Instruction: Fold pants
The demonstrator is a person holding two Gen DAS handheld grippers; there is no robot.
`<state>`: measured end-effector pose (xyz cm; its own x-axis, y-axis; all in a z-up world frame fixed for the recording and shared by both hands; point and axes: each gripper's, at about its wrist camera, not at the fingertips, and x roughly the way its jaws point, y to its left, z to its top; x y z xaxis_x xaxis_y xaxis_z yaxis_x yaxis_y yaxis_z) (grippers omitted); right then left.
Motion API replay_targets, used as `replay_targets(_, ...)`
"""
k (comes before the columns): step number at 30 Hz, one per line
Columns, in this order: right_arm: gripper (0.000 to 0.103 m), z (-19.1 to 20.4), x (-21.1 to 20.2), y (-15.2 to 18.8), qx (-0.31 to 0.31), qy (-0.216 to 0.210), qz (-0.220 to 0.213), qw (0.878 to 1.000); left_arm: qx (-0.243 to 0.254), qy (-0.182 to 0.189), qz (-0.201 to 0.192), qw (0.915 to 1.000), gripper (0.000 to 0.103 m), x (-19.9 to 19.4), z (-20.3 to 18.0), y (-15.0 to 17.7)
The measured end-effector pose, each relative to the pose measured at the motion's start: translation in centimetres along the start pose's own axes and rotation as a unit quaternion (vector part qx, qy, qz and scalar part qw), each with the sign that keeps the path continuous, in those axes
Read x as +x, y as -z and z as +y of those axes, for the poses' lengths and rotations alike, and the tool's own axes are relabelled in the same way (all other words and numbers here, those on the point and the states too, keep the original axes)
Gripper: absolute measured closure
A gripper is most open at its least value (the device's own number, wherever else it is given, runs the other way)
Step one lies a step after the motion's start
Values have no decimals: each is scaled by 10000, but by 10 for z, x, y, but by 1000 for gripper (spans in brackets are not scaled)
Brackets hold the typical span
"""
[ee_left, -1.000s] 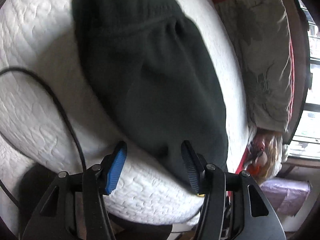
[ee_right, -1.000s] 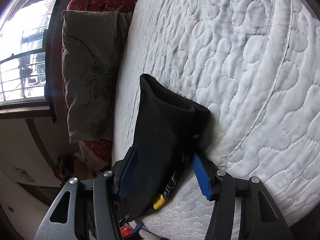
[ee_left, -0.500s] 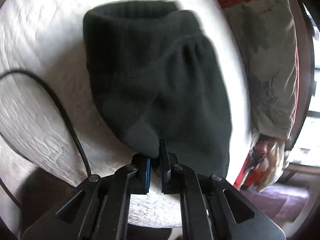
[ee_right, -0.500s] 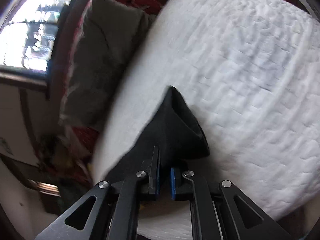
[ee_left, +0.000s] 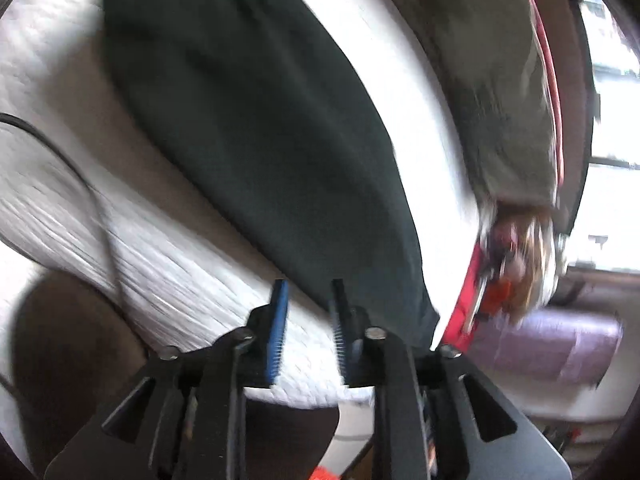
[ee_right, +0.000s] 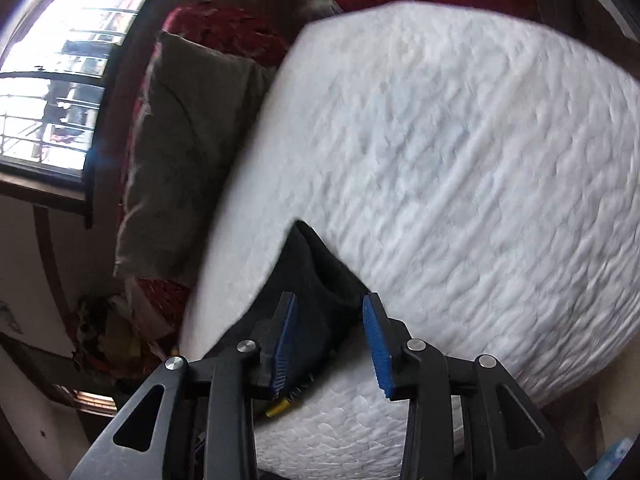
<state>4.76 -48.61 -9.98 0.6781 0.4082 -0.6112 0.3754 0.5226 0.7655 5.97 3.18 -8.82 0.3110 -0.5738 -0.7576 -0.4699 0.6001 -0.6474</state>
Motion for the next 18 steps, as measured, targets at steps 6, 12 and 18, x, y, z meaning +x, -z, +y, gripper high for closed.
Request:
replay_targets(6,65,26,32,-8,-541,320,305,9976,462,-179,751,9959,73,65,-53,30)
replay_targets(12,65,41,49,-8,-818,440,399,9949,322,-381,944,9943,73,101,-67,39)
replay_targets(18,65,47,56,-12,-914,383,496,9938,220,-473,855,9950,73,104,-68,38)
